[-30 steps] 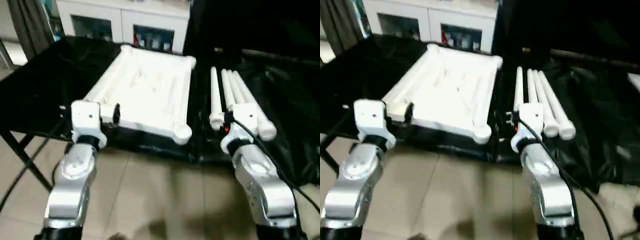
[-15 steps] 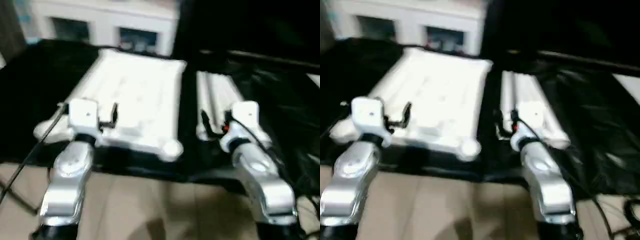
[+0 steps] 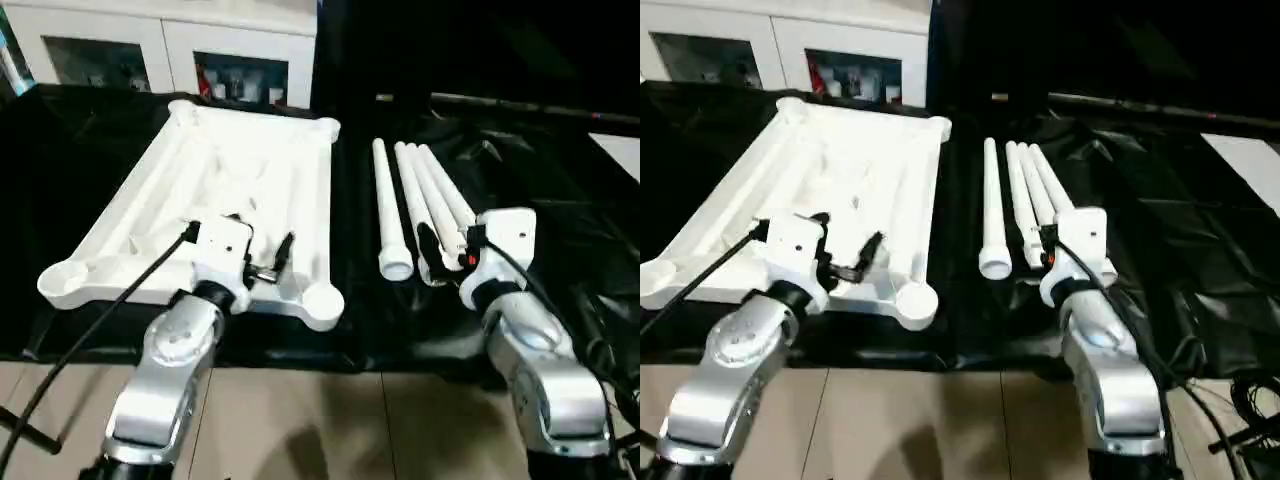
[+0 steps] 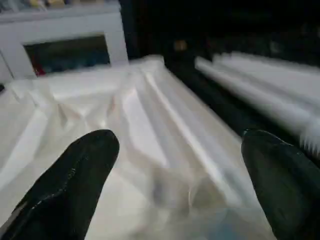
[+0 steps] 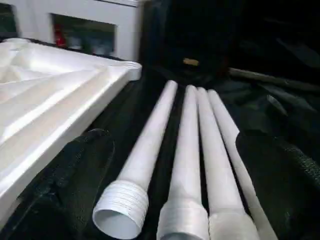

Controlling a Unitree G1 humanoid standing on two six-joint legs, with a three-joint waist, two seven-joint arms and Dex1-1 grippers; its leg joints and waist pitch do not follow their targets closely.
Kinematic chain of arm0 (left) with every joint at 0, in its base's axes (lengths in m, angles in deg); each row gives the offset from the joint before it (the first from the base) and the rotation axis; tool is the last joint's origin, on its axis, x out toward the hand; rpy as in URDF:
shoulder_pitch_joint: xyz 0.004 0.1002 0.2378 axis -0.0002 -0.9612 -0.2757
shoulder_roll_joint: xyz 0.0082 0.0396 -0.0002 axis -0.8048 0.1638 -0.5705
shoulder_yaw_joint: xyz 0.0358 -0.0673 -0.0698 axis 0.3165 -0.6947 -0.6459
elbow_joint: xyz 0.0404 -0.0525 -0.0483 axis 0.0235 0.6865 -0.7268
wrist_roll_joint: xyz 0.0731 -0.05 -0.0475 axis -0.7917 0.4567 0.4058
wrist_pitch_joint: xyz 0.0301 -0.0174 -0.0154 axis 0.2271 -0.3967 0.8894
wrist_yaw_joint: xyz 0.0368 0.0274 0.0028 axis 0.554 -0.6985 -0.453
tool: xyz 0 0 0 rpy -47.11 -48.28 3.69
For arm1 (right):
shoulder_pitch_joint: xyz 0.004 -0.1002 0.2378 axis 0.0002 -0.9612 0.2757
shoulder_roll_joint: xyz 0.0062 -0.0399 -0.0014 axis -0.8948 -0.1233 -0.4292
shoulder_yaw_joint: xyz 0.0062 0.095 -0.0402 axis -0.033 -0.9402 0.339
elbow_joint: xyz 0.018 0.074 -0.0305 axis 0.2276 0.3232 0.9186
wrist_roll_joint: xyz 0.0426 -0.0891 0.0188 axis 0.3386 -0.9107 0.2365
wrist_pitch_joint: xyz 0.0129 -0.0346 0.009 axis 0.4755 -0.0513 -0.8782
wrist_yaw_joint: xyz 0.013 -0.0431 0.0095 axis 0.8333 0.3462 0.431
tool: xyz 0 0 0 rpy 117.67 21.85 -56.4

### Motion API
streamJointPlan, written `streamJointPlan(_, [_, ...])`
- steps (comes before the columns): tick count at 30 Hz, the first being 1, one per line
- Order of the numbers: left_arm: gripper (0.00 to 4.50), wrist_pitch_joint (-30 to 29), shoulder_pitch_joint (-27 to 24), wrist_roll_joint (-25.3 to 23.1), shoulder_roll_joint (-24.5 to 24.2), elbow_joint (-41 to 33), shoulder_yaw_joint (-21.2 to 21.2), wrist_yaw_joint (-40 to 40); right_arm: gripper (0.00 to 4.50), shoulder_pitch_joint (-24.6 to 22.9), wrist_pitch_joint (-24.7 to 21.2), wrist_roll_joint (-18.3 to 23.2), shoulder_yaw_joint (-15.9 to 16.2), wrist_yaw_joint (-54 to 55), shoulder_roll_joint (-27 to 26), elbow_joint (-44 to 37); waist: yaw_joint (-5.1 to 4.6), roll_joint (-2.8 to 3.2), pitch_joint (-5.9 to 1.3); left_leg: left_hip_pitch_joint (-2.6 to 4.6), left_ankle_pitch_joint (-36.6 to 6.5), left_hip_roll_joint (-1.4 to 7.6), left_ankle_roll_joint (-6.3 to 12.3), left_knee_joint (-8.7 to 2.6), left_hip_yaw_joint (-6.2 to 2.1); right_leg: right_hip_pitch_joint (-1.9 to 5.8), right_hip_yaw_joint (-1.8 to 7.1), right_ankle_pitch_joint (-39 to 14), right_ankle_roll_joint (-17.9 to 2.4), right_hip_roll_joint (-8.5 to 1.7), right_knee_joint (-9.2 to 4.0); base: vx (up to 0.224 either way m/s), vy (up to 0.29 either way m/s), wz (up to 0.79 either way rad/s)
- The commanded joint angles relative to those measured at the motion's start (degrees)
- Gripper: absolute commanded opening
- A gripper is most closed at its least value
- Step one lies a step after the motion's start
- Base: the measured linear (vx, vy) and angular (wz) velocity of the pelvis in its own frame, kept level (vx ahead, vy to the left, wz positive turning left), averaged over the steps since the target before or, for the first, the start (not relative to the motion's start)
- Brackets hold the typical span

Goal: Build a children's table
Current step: Move to table

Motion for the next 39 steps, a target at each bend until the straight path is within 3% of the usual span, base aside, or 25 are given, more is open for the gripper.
streamJointPlan(1, [4.5,-0.1,1.7,0.4,-1.8,2.2,-0.4,3.3,4.45,1.6,0.2,0.9,0.2,-3.7,2.4,1.8,0.24,0.53,-1.95,0.08,-6.5,3.12,-0.22,-5.33,-1.06,2.1,2.64,-15.2,-5.5,-5.14,-5.35,-0.058,-0.048,0.06])
streamJointPlan(6, [4.5,1.0,4.1,2.2,-4.9,4.5,-0.9,8.5,4.45,3.2,1.5,1.3,1.1,-9.4,6.6,4.1,0.66,0.42,-1.97,-0.24,-6.6,3.29,0.42,-5.58,-1.11,2.05,2.26,-15.6,-6.4,-5.23,-5.32,0.0,0.0,0.0])
streamJointPlan(9, [4.5,-0.8,6.5,3.1,-4.9,4.8,-2.3,7.9,4.45,4.4,1.6,0.7,0.4,-10.0,8.4,5.5,0.87,0.42,-2.16,-0.23,-5.5,3.45,0.28,-5.41,-0.9,2.03,2.01,-12.5,-8.0,-5.21,-5.05,0.0,0.0,0.0])
streamJointPlan(11, [4.5,0.9,6.9,3.2,-0.2,3.8,-5.2,0.8,4.45,3.5,0.8,0.8,-1.2,-4.9,4.7,4.8,0.69,0.75,-2.1,-0.83,-5.0,3.55,-0.18,-5.5,-0.95,2.26,1.87,-11.8,-8.8,-5.38,-4.95,0.0,0.0,0.0])
streamJointPlan(13, [4.5,1.8,6.5,3.1,1.7,3.1,-6.1,-1.8,4.45,2.6,0.7,1.0,-1.5,-3.1,2.9,3.9,0.8,0.69,-2.46,-0.87,-3.4,3.71,-0.36,-5.29,-0.96,2.53,1.67,-9.1,-9.7,-5.51,-4.91,0.0,0.0,0.0])
streamJointPlan(16, [4.5,1.6,3.5,3.1,4.6,-0.1,-4.7,-3.1,4.45,-0.8,0.5,1.5,0.2,-1.3,-0.6,0.3,0.97,0.86,-2.47,-0.21,-7.3,4.12,-0.49,-5.86,-0.86,2.92,1.25,-10.1,-10.2,-5.43,-4.77,0.0,0.0,0.0])
streamJointPlan(17, [4.5,1.5,2.6,2.8,5.1,-0.9,-4.0,-3.3,4.45,-1.7,0.4,1.6,1.0,-1.2,-1.3,-0.7,0.7,0.89,-2.31,0.43,-13.5,3.88,0.09,-6.57,-0.75,3.46,0.8,-16.3,-10.2,-4.94,-5.34,0.053,-0.007,0.02])
streamJointPlan(18, [4.5,1.4,2.4,2.7,5.2,-1.1,-3.7,-3.4,4.45,-2.0,0.5,1.6,1.3,-1.2,-1.5,-0.9,0.6,0.95,-2.06,0.99,-16.5,3.79,0.53,-6.84,-0.65,3.44,0.55,-20.4,-10.2,-4.67,-5.83,0.0,0.0,0.0])
streamJointPlan(19, [4.5,1.2,1.4,2.3,5.7,-2.0,-2.9,-3.6,4.45,-2.9,0.3,1.8,2.4,-1.2,-2.3,-1.7,0.59,0.96,-1.82,2.08,-20.0,3.58,1.63,-7.05,-0.34,3.51,0.28,-26.1,-10.3,-4.44,-6.83,0.0,0.0,0.0])
streamJointPlan(20, [4.5,1.1,1.2,2.1,5.9,-2.2,-2.7,-3.7,4.45,-3.1,0.2,1.7,2.6,-1.1,-2.5,-1.9,0.53,0.89,-1.56,2.74,-22.1,3.35,2.52,-7.31,-0.16,4.16,0.12,-31.0,-10.4,-4.41,-7.72,0.0,0.0,0.0])
streamJointPlan(21, [4.5,1.0,0.9,1.8,6.2,-2.7,-2.5,-4.0,4.45,-3.3,0.1,1.6,2.8,-1.1,-2.9,-2.1,0.58,1.0,-1.2,2.89,-22.3,3.31,2.83,-7.43,-0.11,4.18,0.12,-32.9,-10.2,-4.53,-8.15,0.058,-0.003,-0.02])
streamJointPlan(22, [4.5,0.8,0.7,1.3,6.2,-3.1,-2.2,-4.1,4.45,-3.2,-0.1,1.3,2.9,-1.1,-3.1,-2.2,0.7,1.03,-1.22,3.41,-21.5,3.17,3.22,-7.65,0.0,4.69,0.23,-34.2,-9.9,-4.57,-8.62,0.058,-0.003,-0.02])
streamJointPlan(24, [4.5,0.9,0.6,0.9,6.0,-3.3,-2.1,-4.0,4.45,-3.1,-0.1,1.3,2.7,-1.2,-3.1,-2.1,0.72,1.1,-1.17,3.83,-20.5,3.19,3.76,-8.07,0.02,5.11,0.31,-32.4,-10.6,-4.36,-8.48,0.064,0.001,0.01])
streamJointPlan(25, [4.5,0.9,0.5,0.7,5.7,-3.7,-2.0,-4.0,4.45,-3.0,-0.2,1.3,2.4,-1.1,-3.1,-2.1,0.88,1.2,-1.48,3.61,-17.7,3.1,4.3,-8.18,0.14,5.95,0.53,-28.4,-11.8,-4.39,-8.13,0.067,0.001,0.02])
streamJointPlan(26, [4.5,0.5,0.6,1.1,5.4,-3.7,-2.5,-3.9,4.45,-2.8,0.0,1.3,2.0,-1.2,-2.8,-1.9,0.89,1.22,-1.54,3.62,-16.5,2.99,4.59,-8.26,0.24,6.24,0.55,-26.8,-12.4,-4.31,-8.05,0.085,0.003,0.01])
streamJointPlan(27, [4.5,0.3,0.6,1.3,5.3,-3.7,-2.8,-3.9,4.45,-2.8,0.0,1.4,1.9,-1.2,-2.7,-1.8,1.07,1.18,-1.92,3.39,-13.2,2.59,5.09,-8.19,0.41,7.33,0.72,-22.7,-13.6,-4.2,-7.81,0.097,0.007,0.02])
streamJointPlan(28, [4.5,0.1,0.7,1.5,5.1,-3.7,-3.2,-4.1,4.45,-2.8,0.1,1.5,1.7,-1.2,-2.5,-1.8,1.54,1.15,-2.45,2.92,-7.5,1.62,6.18,-7.63,0.69,8.66,1.19,-15.3,-15.6,-3.87,-7.36,0.097,0.007,0.02])
streamJointPlan(31, [4.5,-0.1,0.5,1.4,4.7,-3.8,-4.1,-4.2,4.45,-2.8,0.1,1.5,1.2,-1.0,-2.2,-1.7,1.84,1.12,-2.8,2.58,-1.7,0.93,7.27,-7.17,0.66,9.61,1.32,-6.0,-17.7,-3.19,-6.45,0.108,0.022,0.07])
streamJointPlan(32, [4.5,-0.1,0.4,1.5,4.6,-3.8,-4.4,-4.2,4.45,-2.8,0.1,1.4,1.2,-1.0,-2.2,-1.7,1.89,1.22,-3.14,2.49,1.5,0.65,8.36,-6.94,0.4,10.0,1.19,-0.8,-18.1,-2.75,-5.71,0.112,0.027,0.09])
streamJointPlan(33, [4.5,-0.1,0.4,1.5,4.6,-3.8,-4.4,-4.2,4.45,-2.8,0.1,1.4,1.2,-1.0,-2.2,-1.7,1.86,1.16,-3.29,2.5,3.3,0.48,9.06,-6.76,0.26,10.09,1.1,2.0,-18.1,-2.43,-5.29,0.114,0.03,0.1])
streamJointPlan(34, [4.5,-0.3,0.2,1.5,4.5,-4.1,-4.6,-4.1,4.45,-2.9,0.1,1.4,1.3,-1.0,-2.2,-1.9,1.86,1.25,-3.43,2.97,6.5,0.3,10.82,-6.49,-0.09,9.8,0.83,6.6,-17.9,-1.94,-4.52,0.114,0.03,0.1])
streamJointPlan(36, [4.5,-0.6,0.2,1.4,4.5,-4.5,-4.6,-4.0,4.45,-2.8,0.0,1.4,1.6,-1.0,-2.3,-2.1,1.61,1.15,-3.68,4.1,11.0,0.01,14.25,-5.97,-0.76,9.17,0.44,11.4,-16.7,-1.17,-3.3,0.123,0.021,0.16])
streamJointPlan(37, [4.5,-0.7,0.2,1.5,4.5,-4.6,-4.6,-4.0,4.45,-2.8,0.1,1.2,1.8,-1.1,-2.2,-2.2,1.38,1.12,-3.98,4.92,14.7,-0.11,16.96,-5.49,-1.36,8.78,0.12,13.5,-15.6,-0.72,-2.43,0.127,0.017,0.17])
streamJointPlan(38, [4.5,-0.9,0.2,1.5,4.4,-4.8,-4.6,-3.9,4.45,-2.8,0.5,0.6,2.6,-1.4,-1.8,-2.5,1.14,1.39,-3.85,5.94,17.7,0.11,19.38,-5.12,-2.21,7.55,-0.32,13.8,-14.4,-0.55,-1.69,0.115,0.003,0.17])
streamJointPlan(39, [4.5,-1.0,0.2,1.5,4.4,-4.9,-4.6,-3.9,4.45,-2.9,0.6,0.3,3.2,-1.7,-1.5,-2.6,0.77,1.31,-3.69,6.74,18.7,0.49,20.57,-5.0,-2.81,6.52,-0.59,12.6,-13.7,-0.65,-1.39,0.09,-0.011,0.18])
